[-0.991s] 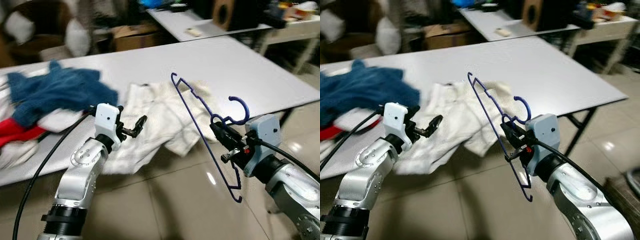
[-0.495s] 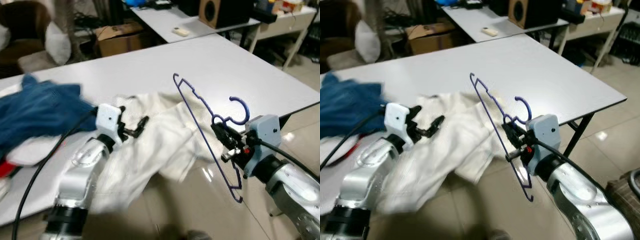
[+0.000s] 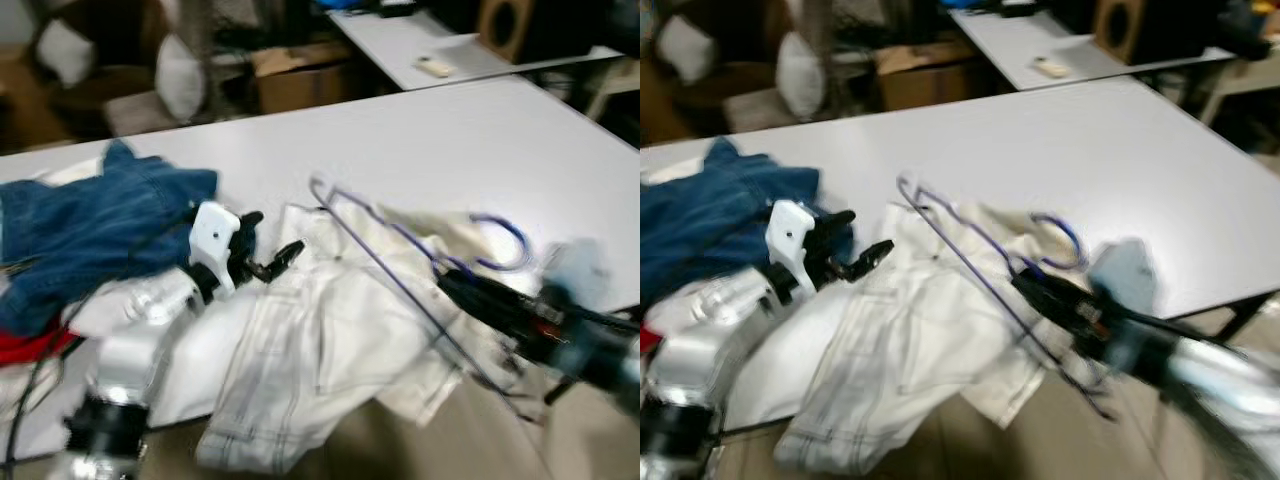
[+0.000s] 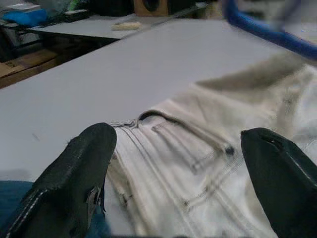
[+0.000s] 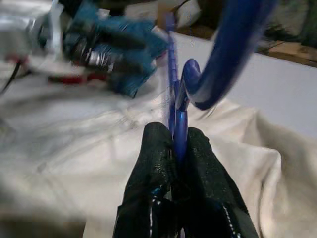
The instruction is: Hang hanger
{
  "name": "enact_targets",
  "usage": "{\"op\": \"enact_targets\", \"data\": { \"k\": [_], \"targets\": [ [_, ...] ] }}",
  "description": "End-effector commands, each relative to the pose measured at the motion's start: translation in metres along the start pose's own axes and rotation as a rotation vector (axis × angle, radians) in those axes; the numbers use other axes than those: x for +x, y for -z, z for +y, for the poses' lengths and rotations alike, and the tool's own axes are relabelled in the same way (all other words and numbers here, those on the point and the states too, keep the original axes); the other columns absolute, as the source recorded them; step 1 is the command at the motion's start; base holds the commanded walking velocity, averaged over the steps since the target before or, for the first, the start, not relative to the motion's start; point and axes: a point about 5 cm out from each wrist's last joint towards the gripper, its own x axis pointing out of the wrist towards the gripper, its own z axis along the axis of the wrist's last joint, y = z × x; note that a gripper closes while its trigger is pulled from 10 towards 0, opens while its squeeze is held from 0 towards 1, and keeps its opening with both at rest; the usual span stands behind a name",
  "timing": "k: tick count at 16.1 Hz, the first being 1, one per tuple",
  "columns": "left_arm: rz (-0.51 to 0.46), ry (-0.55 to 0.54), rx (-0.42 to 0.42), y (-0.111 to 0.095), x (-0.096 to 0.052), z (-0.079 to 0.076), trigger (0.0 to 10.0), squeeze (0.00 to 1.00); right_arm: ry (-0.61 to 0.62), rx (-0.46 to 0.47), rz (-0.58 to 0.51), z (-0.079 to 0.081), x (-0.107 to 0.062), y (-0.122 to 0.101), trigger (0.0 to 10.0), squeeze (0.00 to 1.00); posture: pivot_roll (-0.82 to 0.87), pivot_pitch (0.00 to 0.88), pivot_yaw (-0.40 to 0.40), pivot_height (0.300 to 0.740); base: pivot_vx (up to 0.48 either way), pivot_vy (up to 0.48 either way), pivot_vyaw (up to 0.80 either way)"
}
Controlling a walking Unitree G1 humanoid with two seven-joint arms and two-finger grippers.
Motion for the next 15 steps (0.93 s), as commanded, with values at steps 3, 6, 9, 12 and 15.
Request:
{"op": "enact_targets", "data": {
  "k": [3,6,9,12,15],
  "targets": [
    [0.089,0.034,0.087,0.0,0.001,0.018,10.0,0.0,-0.108,-0.058,0.021,-0.008,-0.029,-0.021,10.0,0.0,-0.24,0.0,0.108,0.74,0.0,0.0,0.0],
    [0.193,0.054,0.163,0.01,0.002,0.025,10.0,0.0,-0.2,-0.076,0.178,-0.013,-0.058,-0.022,10.0,0.0,-0.25,0.0,0.115,0.74,0.0,0.0,0.0],
    [0.208,0.104,0.166,0.013,0.002,0.019,10.0,0.0,-0.258,-0.054,0.332,-0.013,-0.076,-0.014,10.0,0.0,-0.25,0.0,0.109,0.74,0.0,0.0,0.0],
    [0.243,0.161,0.196,0.019,0.003,0.015,10.0,0.0,-0.26,-0.064,0.496,-0.019,-0.085,-0.006,10.0,0.0,-0.25,0.0,0.106,0.74,0.0,0.0,0.0],
    [0.295,0.208,0.237,0.028,0.003,0.01,10.0,0.0,-0.164,-0.092,0.6,-0.034,-0.086,0.004,10.0,0.0,-0.25,0.0,0.106,0.74,0.0,0.0,0.0]
  ]
}}
